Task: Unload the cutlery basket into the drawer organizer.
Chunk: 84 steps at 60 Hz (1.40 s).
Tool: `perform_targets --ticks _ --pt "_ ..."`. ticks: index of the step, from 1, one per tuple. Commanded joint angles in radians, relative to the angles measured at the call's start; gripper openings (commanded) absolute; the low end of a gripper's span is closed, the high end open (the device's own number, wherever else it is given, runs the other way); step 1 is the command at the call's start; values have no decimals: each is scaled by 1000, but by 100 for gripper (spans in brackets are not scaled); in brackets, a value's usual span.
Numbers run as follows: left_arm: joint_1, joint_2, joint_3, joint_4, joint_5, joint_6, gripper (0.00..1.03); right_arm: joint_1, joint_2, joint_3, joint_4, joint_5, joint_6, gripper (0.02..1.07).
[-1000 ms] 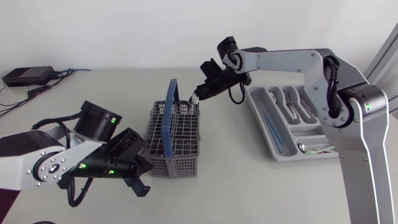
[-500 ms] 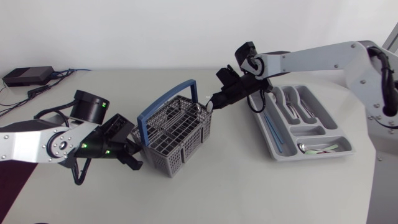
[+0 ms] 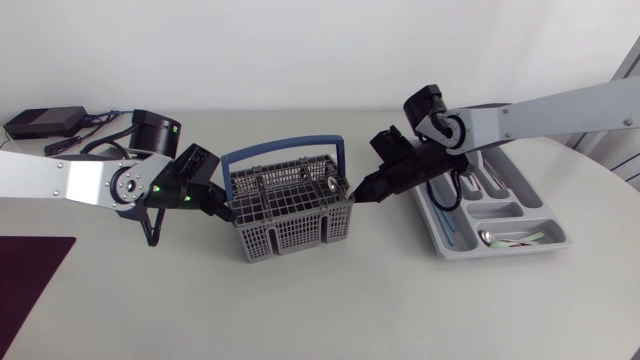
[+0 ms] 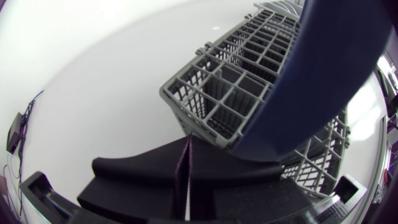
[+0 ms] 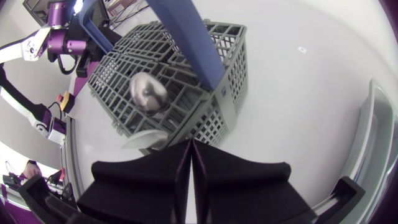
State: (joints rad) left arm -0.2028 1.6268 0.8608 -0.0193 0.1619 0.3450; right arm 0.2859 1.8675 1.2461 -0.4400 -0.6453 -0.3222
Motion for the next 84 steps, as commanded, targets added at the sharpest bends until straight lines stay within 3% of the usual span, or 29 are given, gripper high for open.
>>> perform_targets --ticks 1,27,53,66,84 --pt "19 44 47 13 25 22 4 -2 -37 -53 14 9 5 8" --pt "102 179 195 13 71 8 4 59 -65 -70 47 38 71 8" --pt "102 260 288 -4 96 -20 4 85 -107 -128 70 39 91 8" --pt "161 142 230 -107 228 34 4 75 -116 -139 78 42 84 8" --pt "201 -94 133 -242 300 83 4 73 -160 -177 95 64 83 8"
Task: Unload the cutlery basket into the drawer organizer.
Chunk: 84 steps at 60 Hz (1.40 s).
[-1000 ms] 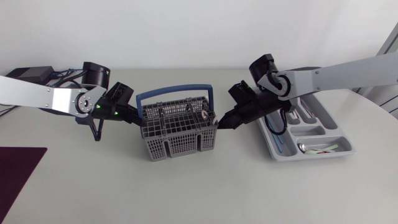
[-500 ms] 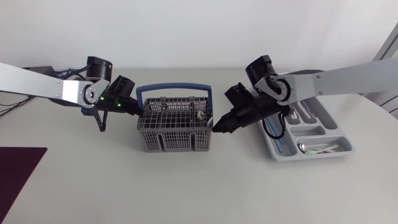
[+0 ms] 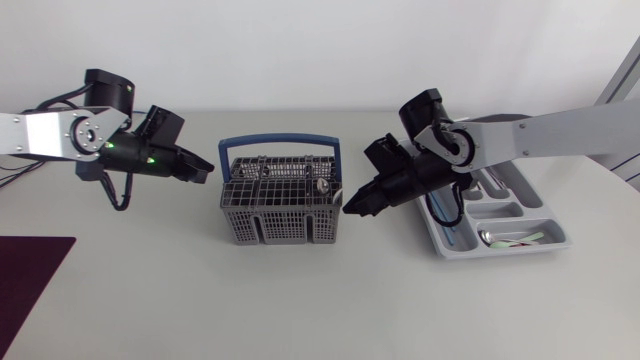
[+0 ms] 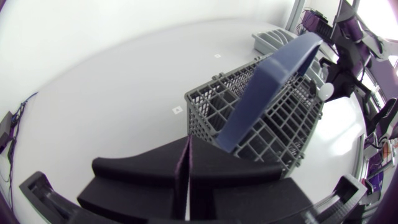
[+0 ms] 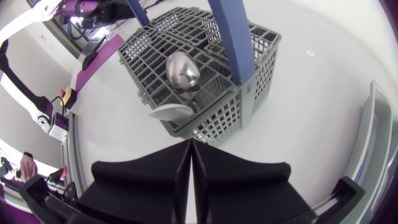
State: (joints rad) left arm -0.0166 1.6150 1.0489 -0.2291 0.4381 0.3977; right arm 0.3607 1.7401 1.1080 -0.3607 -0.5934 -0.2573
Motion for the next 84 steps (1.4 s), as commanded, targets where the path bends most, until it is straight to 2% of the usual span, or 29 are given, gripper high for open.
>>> perform_targets --ticks 1,7,12,24,29,36,38,40,44,48,50,52,53,54,55,58,64,84 --pt "15 -98 -61 -35 24 30 4 -2 -37 -42 16 14 18 8" --pt "1 -195 -99 -85 42 27 4 -5 -65 -65 22 24 10 8" --pt "-51 -282 -141 -105 42 7 4 -5 -96 -89 31 40 10 8" --pt "-246 -377 -153 -147 28 -95 4 -11 -171 -146 39 53 10 8" --pt "-333 -368 -145 -142 -13 -126 4 -23 -188 -163 42 53 10 8" --pt "-408 -300 -122 -115 -42 -169 4 -40 -206 -186 55 53 12 10" --pt "-422 -276 -112 -107 -47 -180 4 -46 -209 -192 57 53 12 16" --pt "-433 -250 -98 -105 -47 -189 4 -51 -217 -198 62 53 12 27" --pt "-448 -201 -72 -105 -50 -201 4 -54 -228 -209 63 52 13 62" --pt "-454 -153 -38 -104 -52 -223 4 -60 -241 -215 65 52 12 91" --pt "-454 -132 -20 -104 -52 -240 10 -62 -251 -220 65 52 12 100" --pt "-454 -118 -7 -104 -52 -257 17 -62 -258 -224 65 52 12 102" --pt "-454 -115 -4 -102 -52 -257 20 -62 -260 -226 65 52 12 102" --pt "-456 -109 2 -96 -52 -264 31 -62 -267 -231 65 52 12 103" --pt "-459 -106 5 -90 -52 -273 36 -62 -272 -234 65 52 10 102" --pt "-464 -98 14 -76 -52 -287 48 -62 -281 -240 65 52 9 102" --pt "-482 -86 42 -75 -53 -309 81 -68 -289 -254 65 52 4 102" --pt "-508 33 148 -64 -55 -318 84 -85 -324 -303 72 41 -14 102"
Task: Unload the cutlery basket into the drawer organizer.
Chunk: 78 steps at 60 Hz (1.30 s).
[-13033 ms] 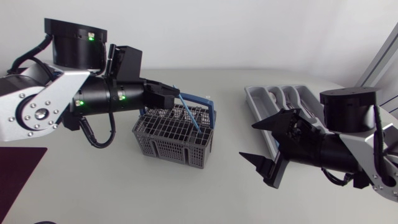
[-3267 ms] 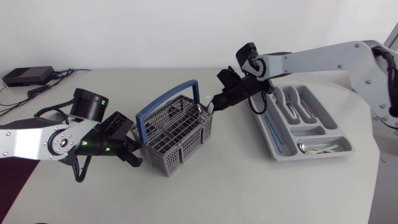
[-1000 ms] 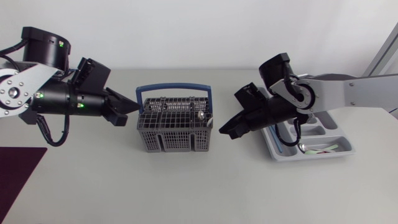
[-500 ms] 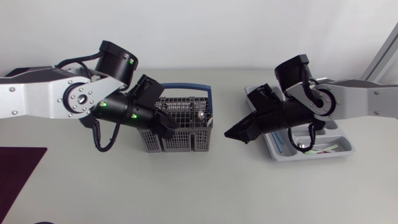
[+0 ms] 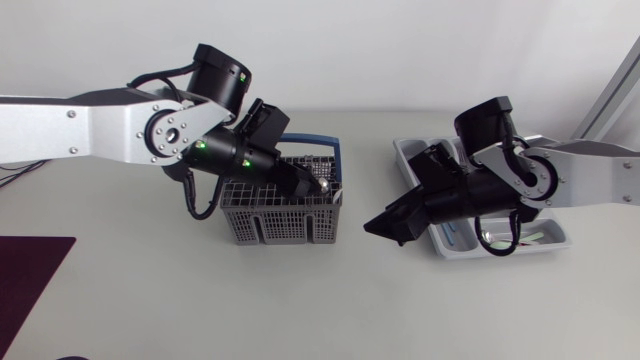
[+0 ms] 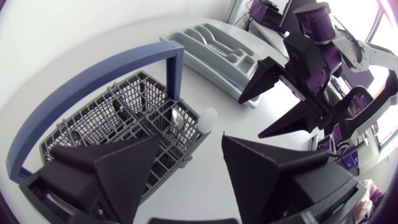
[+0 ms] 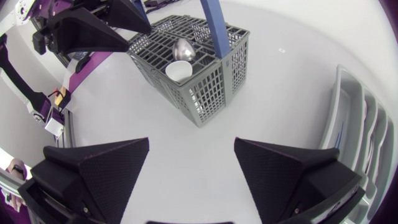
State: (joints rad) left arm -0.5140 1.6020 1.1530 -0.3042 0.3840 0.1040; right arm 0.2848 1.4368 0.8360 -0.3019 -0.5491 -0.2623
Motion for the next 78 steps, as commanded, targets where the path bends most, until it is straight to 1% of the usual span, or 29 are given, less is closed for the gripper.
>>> perform_targets --ticks 1,16,32,33,35,43,47,49,51,55,57,67,70,76,78 --pt "-11 52 48 13 0 -23 84 -9 -21 -32 14 -3 -9 102" --pt "-15 138 122 20 0 -20 84 -13 -38 -43 14 -3 -12 102" --pt "-20 191 157 20 0 -21 82 -32 -41 -46 14 -11 -22 102" --pt "-21 194 159 20 0 -21 81 -32 -39 -46 14 -11 -22 102" --pt "-24 199 163 19 0 -21 75 -33 -41 -46 14 -12 -23 102" --pt "-26 211 169 17 0 -18 60 -33 -41 -48 14 -12 -23 102" --pt "-27 213 169 17 1 -18 59 -33 -41 -49 17 -12 -23 102" --pt "-29 213 169 17 1 -18 57 -33 -41 -51 17 -14 -23 102" --pt "-32 213 166 17 1 -17 51 -33 -41 -52 17 -12 -23 102" --pt "-34 214 166 17 1 -15 45 -33 -44 -55 18 -14 -23 102" --pt "-34 217 169 17 1 -13 41 -33 -46 -55 18 -12 -23 102" --pt "-35 228 175 17 1 -12 26 -36 -50 -60 18 -12 -23 102" --pt "-37 231 177 17 1 -12 23 -38 -50 -60 18 -12 -23 102" --pt "-37 234 177 14 1 -12 22 -38 -55 -63 18 -12 -25 102" --pt "-37 234 178 14 1 -12 15 -38 -55 -64 18 -12 -25 102"
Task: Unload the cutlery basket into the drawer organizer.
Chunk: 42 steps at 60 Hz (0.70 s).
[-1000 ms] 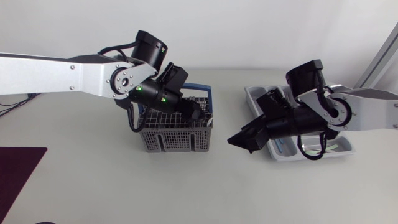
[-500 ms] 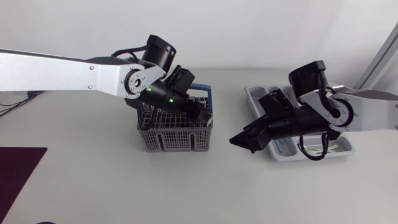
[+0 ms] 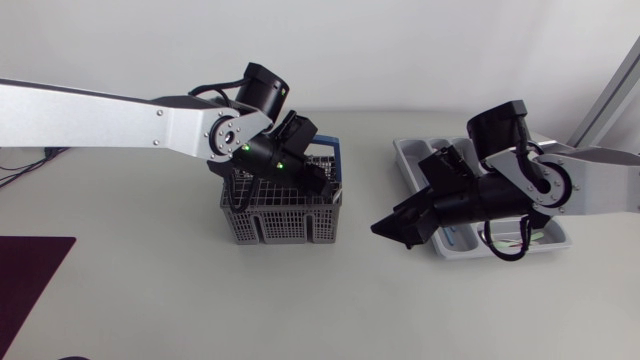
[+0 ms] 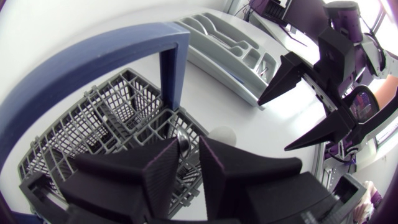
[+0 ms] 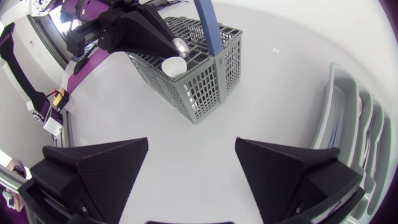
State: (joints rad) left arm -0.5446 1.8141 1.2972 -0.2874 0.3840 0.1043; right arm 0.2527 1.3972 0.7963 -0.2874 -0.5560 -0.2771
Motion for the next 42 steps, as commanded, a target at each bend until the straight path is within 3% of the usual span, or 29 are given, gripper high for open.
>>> perform_targets --ticks 1,4,42 --pt "-6 22 36 -2 1 -12 13 -6 -15 -25 4 -5 -10 102" --pt "-5 25 40 -2 1 -12 5 -6 -15 -26 4 -5 -11 102" --pt "3 -96 19 -56 16 -20 5 -16 -63 -55 4 -5 -50 102"
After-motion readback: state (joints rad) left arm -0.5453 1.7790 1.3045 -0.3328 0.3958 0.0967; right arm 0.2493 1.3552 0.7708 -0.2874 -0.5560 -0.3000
